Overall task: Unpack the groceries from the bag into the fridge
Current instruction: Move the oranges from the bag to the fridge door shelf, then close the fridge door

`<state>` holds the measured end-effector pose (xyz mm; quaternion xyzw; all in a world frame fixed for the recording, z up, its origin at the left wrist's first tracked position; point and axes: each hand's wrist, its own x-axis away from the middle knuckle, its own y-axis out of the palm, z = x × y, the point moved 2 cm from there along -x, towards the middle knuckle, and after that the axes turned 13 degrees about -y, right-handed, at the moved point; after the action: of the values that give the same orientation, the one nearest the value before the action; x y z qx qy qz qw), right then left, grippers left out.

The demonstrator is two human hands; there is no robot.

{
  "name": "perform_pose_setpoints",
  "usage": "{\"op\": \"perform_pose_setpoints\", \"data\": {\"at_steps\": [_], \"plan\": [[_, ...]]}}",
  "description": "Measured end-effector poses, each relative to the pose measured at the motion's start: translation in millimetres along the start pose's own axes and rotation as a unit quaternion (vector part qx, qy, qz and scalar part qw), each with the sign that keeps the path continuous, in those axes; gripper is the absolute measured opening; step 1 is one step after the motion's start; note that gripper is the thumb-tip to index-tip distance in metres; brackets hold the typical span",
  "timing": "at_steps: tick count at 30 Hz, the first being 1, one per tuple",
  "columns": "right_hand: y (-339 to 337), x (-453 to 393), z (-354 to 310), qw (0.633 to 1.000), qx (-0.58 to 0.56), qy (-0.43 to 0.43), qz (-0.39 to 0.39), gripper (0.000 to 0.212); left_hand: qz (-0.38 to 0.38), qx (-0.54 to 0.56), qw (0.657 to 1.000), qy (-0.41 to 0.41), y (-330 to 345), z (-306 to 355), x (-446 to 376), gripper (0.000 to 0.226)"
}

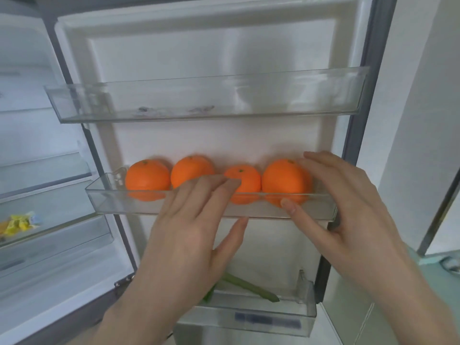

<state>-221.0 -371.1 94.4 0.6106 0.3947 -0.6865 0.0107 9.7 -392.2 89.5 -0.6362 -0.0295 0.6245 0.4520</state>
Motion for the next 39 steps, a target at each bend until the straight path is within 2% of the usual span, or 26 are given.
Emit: {"op": "perform_pose_setpoints", "data": {"at_steps": [4, 8, 17, 21, 26, 29, 35, 39], "plan": [[0, 24, -18, 0.997, 0.05, -0.044, 0.024, 0.058, 0.012, -0.029, 1.0, 0.004, 3, 9, 26, 0.047], [6, 52, -33, 0.995, 0.077, -0.061, 0.009, 0.063, 0.029, -0.02, 0.999, -0.031, 9, 16, 47, 0.048], [0, 97, -56, 0.99, 0.081, -0.054, -0.103, 0.061, 0.02, -0.021, 0.997, -0.066, -10, 18, 89, 0.042], [-10, 112, -51, 0.988, 0.072, -0.035, -0.131, 0.061, -0.015, -0.028, 0.996, -0.086, -8, 21, 102, 0.043], [-14, 127, -25, 0.986, 0.043, -0.018, -0.161, 0.063, -0.069, -0.05, 0.989, -0.118, 9, 40, 116, 0.045], [-12, 126, 2, 0.989, 0.002, 0.013, -0.15, 0.066, -0.075, -0.081, 0.985, -0.131, 25, 56, 115, 0.046], [-11, 116, 81, 0.986, -0.109, 0.079, -0.095, 0.071, -0.044, -0.121, 0.976, -0.176, 59, 93, 100, 0.048], [0, 101, 134, 0.966, -0.219, 0.117, -0.075, 0.087, 0.004, -0.129, 0.97, -0.204, 77, 125, 80, 0.049]]}}
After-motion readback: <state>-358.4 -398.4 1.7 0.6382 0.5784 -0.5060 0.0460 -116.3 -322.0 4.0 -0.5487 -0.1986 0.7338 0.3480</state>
